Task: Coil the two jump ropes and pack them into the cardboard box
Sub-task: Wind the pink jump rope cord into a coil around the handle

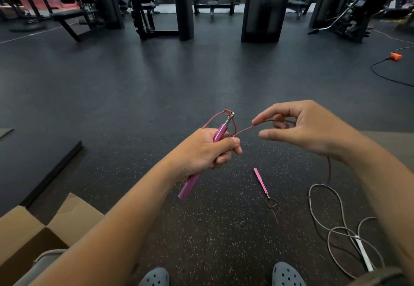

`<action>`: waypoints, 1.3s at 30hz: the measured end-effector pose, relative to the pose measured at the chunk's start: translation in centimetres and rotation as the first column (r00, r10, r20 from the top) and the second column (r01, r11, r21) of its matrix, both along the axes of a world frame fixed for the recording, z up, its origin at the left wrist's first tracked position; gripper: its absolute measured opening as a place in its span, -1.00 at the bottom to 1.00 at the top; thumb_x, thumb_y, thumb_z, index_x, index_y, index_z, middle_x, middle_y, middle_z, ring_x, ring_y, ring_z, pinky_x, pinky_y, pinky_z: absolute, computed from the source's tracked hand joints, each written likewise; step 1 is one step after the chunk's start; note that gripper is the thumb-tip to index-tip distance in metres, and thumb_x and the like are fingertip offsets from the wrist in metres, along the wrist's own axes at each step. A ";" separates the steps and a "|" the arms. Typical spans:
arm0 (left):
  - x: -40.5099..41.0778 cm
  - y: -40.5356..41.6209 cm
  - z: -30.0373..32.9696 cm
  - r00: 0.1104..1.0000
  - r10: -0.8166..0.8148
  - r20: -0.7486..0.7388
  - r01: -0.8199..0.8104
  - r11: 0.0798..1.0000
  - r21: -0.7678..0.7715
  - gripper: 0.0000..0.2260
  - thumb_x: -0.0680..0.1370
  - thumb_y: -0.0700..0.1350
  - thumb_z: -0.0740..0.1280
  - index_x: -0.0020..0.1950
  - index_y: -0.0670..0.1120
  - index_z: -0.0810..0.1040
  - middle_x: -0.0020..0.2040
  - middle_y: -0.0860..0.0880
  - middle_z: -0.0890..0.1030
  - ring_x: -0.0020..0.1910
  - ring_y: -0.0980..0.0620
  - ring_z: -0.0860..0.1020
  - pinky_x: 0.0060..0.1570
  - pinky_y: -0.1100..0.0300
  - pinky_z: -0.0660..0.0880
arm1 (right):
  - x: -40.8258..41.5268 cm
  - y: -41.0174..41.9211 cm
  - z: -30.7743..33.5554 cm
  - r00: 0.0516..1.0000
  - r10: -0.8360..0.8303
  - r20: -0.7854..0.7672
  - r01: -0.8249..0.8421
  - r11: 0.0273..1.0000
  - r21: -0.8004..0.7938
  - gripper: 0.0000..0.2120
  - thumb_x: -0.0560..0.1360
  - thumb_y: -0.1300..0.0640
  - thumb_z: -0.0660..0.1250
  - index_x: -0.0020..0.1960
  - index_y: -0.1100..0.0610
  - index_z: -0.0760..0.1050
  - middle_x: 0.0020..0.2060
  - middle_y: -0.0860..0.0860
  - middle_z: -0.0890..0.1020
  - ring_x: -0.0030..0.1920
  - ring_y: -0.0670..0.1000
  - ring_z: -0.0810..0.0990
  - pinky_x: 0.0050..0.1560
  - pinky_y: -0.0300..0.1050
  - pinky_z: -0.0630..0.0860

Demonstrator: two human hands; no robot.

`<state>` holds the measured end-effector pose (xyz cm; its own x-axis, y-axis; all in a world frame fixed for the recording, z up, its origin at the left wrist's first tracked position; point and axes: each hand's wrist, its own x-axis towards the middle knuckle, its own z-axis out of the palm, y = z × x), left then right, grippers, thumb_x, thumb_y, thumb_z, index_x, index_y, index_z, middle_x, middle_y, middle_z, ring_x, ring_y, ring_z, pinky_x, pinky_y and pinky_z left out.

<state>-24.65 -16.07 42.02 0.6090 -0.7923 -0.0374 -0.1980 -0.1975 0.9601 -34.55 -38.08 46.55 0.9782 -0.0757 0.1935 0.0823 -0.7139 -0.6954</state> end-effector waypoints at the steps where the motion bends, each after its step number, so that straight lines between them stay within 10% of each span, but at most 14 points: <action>1: -0.1 0.0 0.0 1.000 -0.002 -0.001 0.002 1.000 -0.001 -0.75 0.69 -0.07 0.26 -0.11 -0.12 0.62 -0.49 0.02 0.40 -0.49 0.07 0.31 -0.42 0.22 0.32 | 0.1 0.1 -0.1 1.000 -0.002 0.019 0.003 0.998 -0.062 -0.84 0.42 -0.02 0.56 -0.01 -0.14 0.70 -0.39 -0.09 0.39 -0.33 -0.10 0.35 -0.22 -0.22 0.31; 11: -0.4 0.4 0.8 0.972 0.004 -0.233 -0.052 0.978 -0.200 -0.69 0.69 -0.10 0.22 -0.21 -0.13 0.57 -0.57 0.04 0.33 -0.62 0.09 0.33 -0.45 0.22 0.31 | 1.4 0.9 -1.7 0.980 -0.080 0.180 0.110 0.980 -0.163 -0.93 0.55 -0.03 0.43 -0.06 -0.05 0.61 -0.48 -0.01 0.42 -0.42 -0.09 0.33 -0.29 -0.13 0.34; 17: -0.6 0.4 0.6 0.908 -0.090 -0.408 -0.078 0.922 -0.379 -0.78 0.61 -0.10 0.26 -0.02 -0.24 0.59 -0.29 -0.11 0.70 -0.20 -0.06 0.74 -0.13 0.15 0.67 | 2.1 1.6 -3.2 0.996 -0.057 -0.072 0.060 0.997 0.050 -0.80 0.66 0.22 0.24 0.01 0.01 0.61 -0.35 -0.06 0.62 -0.52 -0.17 0.39 -0.39 -0.22 0.35; 21: -0.9 0.2 0.5 0.880 -0.126 -0.458 -0.078 0.912 -0.402 -0.76 0.59 -0.13 0.27 0.09 -0.28 0.60 -0.15 -0.12 0.74 -0.40 0.08 0.65 -0.28 0.26 0.59 | 2.2 1.7 -3.6 0.969 -0.245 -0.042 0.248 0.944 0.219 -0.90 0.60 0.06 0.38 -0.04 0.08 0.58 -0.48 -0.01 0.64 -0.62 -0.15 0.29 -0.56 -0.32 0.24; 27: -1.1 -0.2 0.8 0.930 -0.021 -0.366 -0.111 0.936 -0.333 -0.61 0.61 0.04 0.27 -0.17 -0.28 0.58 -0.51 0.07 0.44 -0.67 0.19 0.24 -0.52 0.27 0.34 | 2.4 1.7 -3.7 0.974 -0.223 -0.024 0.223 0.946 0.234 -0.80 0.64 0.10 0.29 -0.08 0.09 0.66 -0.52 -0.15 0.44 -0.50 -0.18 0.33 -0.42 -0.25 0.26; 39: -1.3 -0.1 2.0 0.751 -0.099 -0.652 -0.342 0.788 -0.513 -0.73 0.66 -0.09 0.23 -0.02 -0.21 0.66 -0.30 0.04 0.64 -0.44 0.16 0.58 -0.34 0.31 0.57 | 2.4 3.9 -4.6 0.979 -0.147 -0.139 0.190 0.907 0.377 -0.91 0.65 0.13 0.31 0.01 0.14 0.44 -0.28 0.13 0.75 -0.65 -0.04 0.18 -0.61 -0.30 0.13</action>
